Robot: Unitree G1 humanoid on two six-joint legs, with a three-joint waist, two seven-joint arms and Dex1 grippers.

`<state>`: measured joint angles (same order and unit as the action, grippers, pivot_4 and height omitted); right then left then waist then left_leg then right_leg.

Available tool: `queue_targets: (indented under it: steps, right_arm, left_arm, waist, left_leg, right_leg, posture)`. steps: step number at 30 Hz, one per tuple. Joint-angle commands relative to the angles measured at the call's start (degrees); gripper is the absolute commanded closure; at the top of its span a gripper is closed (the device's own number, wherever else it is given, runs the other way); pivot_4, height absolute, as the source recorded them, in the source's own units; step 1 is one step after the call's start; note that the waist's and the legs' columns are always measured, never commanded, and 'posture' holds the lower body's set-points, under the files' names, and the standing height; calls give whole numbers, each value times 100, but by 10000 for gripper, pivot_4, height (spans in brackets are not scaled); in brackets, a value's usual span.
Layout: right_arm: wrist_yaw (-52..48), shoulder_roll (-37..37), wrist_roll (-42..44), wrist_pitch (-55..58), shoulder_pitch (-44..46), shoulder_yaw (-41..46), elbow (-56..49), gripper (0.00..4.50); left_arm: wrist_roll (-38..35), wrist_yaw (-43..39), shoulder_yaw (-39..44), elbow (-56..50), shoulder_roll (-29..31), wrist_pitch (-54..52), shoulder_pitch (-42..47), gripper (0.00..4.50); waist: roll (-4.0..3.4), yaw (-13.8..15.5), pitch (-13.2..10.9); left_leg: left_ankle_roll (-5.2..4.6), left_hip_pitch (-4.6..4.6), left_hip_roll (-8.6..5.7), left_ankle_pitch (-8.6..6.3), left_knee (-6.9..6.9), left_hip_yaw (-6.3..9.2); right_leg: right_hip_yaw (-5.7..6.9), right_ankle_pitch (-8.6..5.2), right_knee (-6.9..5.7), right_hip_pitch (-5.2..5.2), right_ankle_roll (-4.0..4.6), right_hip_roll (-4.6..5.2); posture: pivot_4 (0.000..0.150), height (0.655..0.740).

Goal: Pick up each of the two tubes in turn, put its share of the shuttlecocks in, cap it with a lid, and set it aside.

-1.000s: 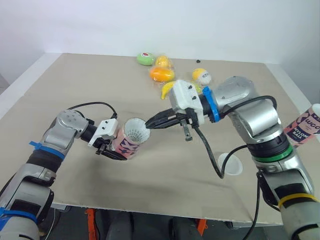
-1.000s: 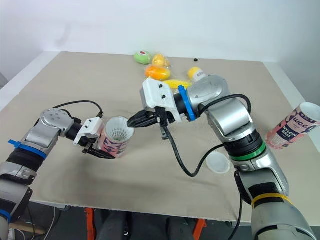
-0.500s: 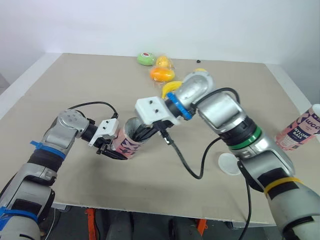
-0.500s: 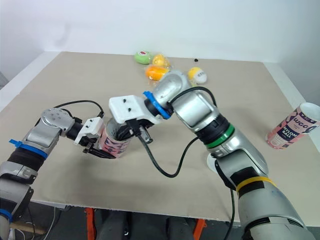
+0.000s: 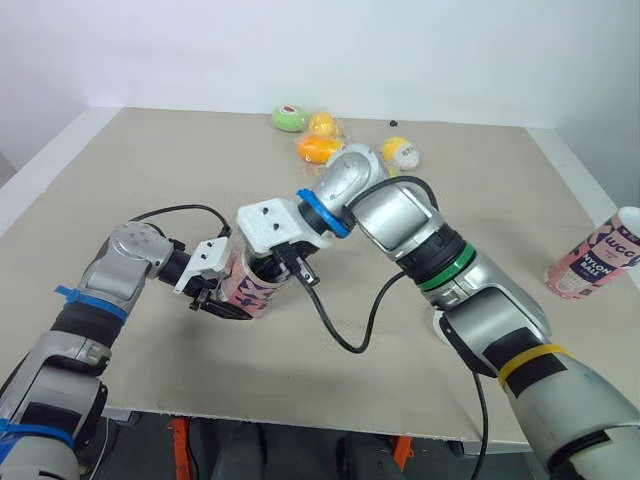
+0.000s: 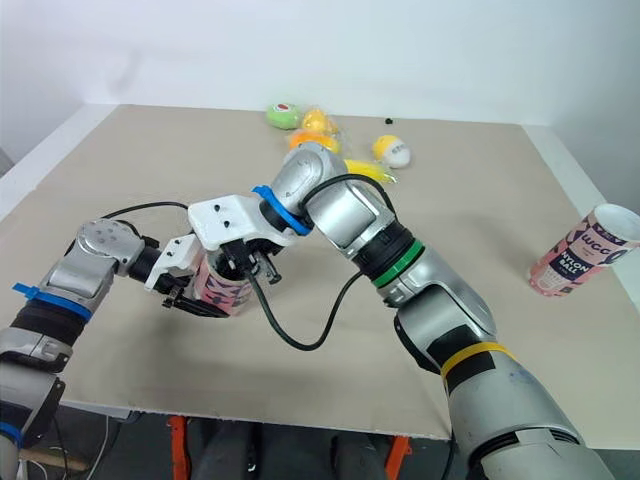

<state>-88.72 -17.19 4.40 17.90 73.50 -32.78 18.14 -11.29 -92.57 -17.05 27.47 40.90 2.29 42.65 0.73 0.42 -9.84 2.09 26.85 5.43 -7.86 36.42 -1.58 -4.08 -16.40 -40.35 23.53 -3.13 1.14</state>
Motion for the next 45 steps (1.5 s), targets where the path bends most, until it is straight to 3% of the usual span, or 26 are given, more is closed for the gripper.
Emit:
queue_targets:
  steps: [1,8,16,18,21,22,23,24,31,37,45]
  right_arm:
    - [-352,-340,634,324,438,784,-256,44408]
    - [-378,-1738,1303,458,481,997,-888,44408]
    - [-123,-3452,1333,833,-828,1719,-1971,44408]
    - [-8,-3682,1296,953,-1195,1796,-2237,38504]
    - [128,-4315,1022,825,-2302,1923,-2532,25340]
    - [151,-4478,922,715,-2581,1943,-2549,23903]
    - [170,-4590,876,684,-2783,1982,-2572,17850]
    - [176,-4708,808,623,-2979,2005,-2510,16523]
    - [250,-5116,417,215,-3838,2071,-1844,16523]
    - [431,-4999,174,34,-3955,2067,-1129,16523]
    - [489,-4799,11,-60,-3926,1978,-808,16523]
  left_arm:
    - [66,8,63,-61,-43,36,-82,19056]
    - [-73,34,265,39,-321,287,-45,19056]
    - [-958,218,927,-183,-1121,113,-162,19056]
    - [-1050,257,977,-238,-1258,30,-234,19056]
    - [-1178,509,945,-227,-1856,93,-506,19056]
    - [-1206,620,928,-203,-2044,39,-561,19056]
    - [-1250,665,916,-230,-2182,-94,-613,19056]
    - [-1216,772,909,-170,-2353,-80,-632,19056]
    - [-721,1122,566,179,-2982,163,-700,19056]
    - [-160,890,59,336,-2808,153,-644,19056]
    - [-31,859,-2,435,-2729,297,-664,19056]
  waist:
    - [1,0,0]
    - [0,16,-2]
    - [5,-1,-5]
    - [4,-3,-5]
    - [-3,-40,-7]
    - [-3,-11,-5]
    - [-4,3,-6]
    - [-5,2,-6]
    - [-9,-24,-8]
    - [-11,-25,-7]
    - [-19,-28,-2]
  left_leg:
    - [2,1,-1,-1,0,-1]
    - [2,9,-6,-1,-5,-2]
    - [4,51,-7,-3,-20,-8]
    - [3,51,-7,-4,-24,-6]
    - [2,50,-7,-4,-36,-11]
    - [2,50,-7,-4,-36,-9]
    - [1,42,-9,-5,-33,-4]
    - [1,45,-21,-6,-27,-7]
    - [3,33,-27,-1,-3,-5]
    - [5,31,-27,6,2,-5]
    - [5,29,-28,5,-6,-3]
  right_leg:
    - [-1,-1,0,-1,1,3]
    - [3,-10,1,4,3,11]
    - [1,-13,2,47,6,12]
    - [1,-15,1,47,7,10]
    - [-7,-13,0,58,12,7]
    - [-6,-13,0,57,11,7]
    - [-4,-21,4,39,5,6]
    - [-11,-24,8,35,-9,15]
    - [-18,-12,7,27,-36,16]
    - [-24,2,8,28,-36,13]
    - [-25,2,9,24,-22,10]
  posture:
    - [1500,6946]
    - [1500,6946]
    - [1500,6946]
    - [1500,6946]
    - [1500,6946]
    - [1500,6946]
    - [1500,6946]
    - [1500,6946]
    - [1500,6946]
    - [1500,6946]
    - [1500,6946]
